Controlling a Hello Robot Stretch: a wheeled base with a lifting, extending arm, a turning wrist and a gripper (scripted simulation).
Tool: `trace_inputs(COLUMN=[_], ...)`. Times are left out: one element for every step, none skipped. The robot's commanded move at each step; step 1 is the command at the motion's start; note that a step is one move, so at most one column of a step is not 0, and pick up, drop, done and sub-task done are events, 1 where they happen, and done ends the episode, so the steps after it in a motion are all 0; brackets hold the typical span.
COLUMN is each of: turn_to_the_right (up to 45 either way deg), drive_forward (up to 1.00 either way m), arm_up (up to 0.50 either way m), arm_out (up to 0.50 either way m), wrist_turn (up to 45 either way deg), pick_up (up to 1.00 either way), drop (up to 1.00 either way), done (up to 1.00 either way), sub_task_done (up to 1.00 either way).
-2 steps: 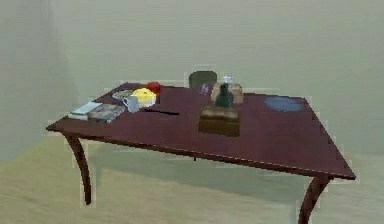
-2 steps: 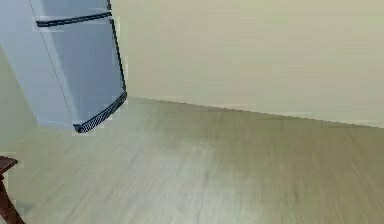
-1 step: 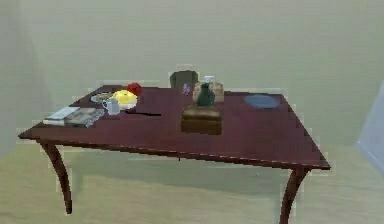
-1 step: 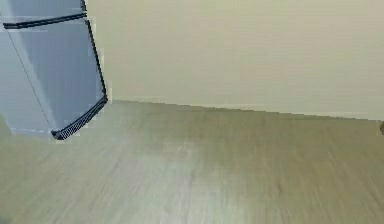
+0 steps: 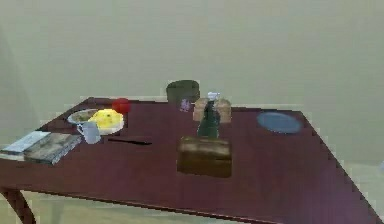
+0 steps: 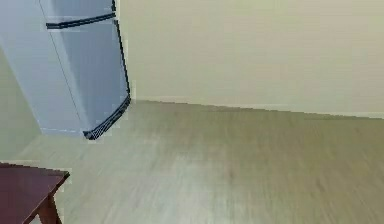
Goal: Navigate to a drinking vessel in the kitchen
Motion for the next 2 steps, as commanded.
trace_inputs(turn_to_the_right=[-27.0, 0.0], drive_forward=[0.00, 0.00], arm_up=[0.00, 0.00], arm_out=[0.00, 0.00], wrist_turn=[0.0, 0.0], pick_up=[0.00, 0.00], drop=[0.00, 0.00], done=[0.00, 1.00], sub_task_done=[0.00, 0.00])
